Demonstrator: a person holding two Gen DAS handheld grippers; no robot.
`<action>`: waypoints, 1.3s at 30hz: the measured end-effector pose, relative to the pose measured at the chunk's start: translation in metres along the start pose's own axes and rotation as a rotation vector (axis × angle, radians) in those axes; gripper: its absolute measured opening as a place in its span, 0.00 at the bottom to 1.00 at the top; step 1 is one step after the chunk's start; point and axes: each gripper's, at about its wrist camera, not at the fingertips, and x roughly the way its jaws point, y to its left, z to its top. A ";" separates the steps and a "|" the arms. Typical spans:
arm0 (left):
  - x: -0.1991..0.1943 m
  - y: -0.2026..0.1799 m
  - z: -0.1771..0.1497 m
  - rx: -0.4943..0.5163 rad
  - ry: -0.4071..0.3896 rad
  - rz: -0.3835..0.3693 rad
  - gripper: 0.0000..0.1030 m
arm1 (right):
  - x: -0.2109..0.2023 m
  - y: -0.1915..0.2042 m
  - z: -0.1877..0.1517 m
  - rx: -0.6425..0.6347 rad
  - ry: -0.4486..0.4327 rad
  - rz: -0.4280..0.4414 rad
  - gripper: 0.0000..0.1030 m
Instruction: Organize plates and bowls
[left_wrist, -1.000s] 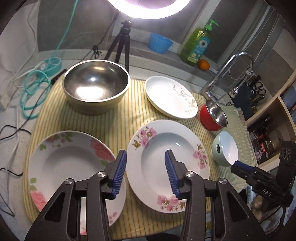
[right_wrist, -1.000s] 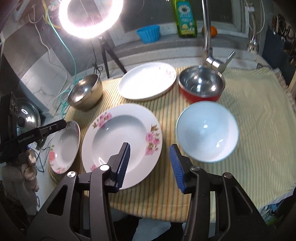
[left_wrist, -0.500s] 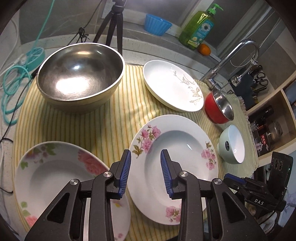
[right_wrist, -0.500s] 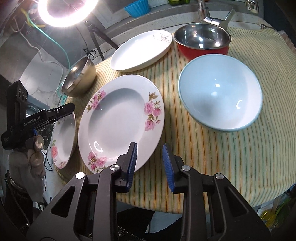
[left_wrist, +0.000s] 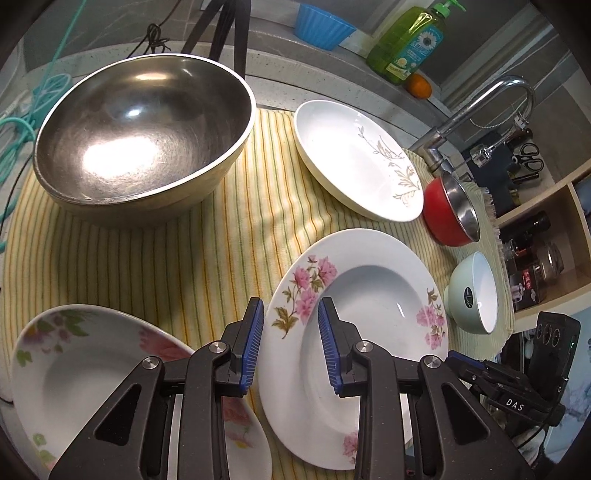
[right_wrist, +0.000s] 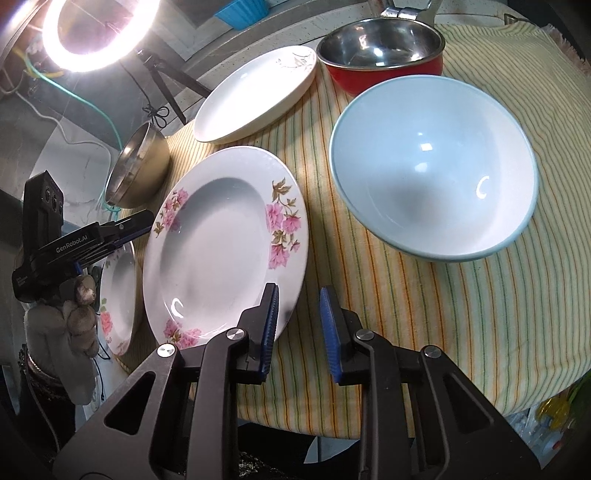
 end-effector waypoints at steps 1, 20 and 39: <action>0.001 0.001 0.000 -0.003 0.003 -0.003 0.28 | 0.001 -0.001 0.000 0.003 0.002 0.001 0.24; 0.007 -0.007 -0.001 0.031 0.022 0.023 0.27 | 0.009 0.002 0.004 -0.014 0.028 0.026 0.17; 0.000 -0.022 -0.029 0.013 0.009 0.037 0.27 | 0.004 -0.007 0.001 -0.050 0.058 0.017 0.18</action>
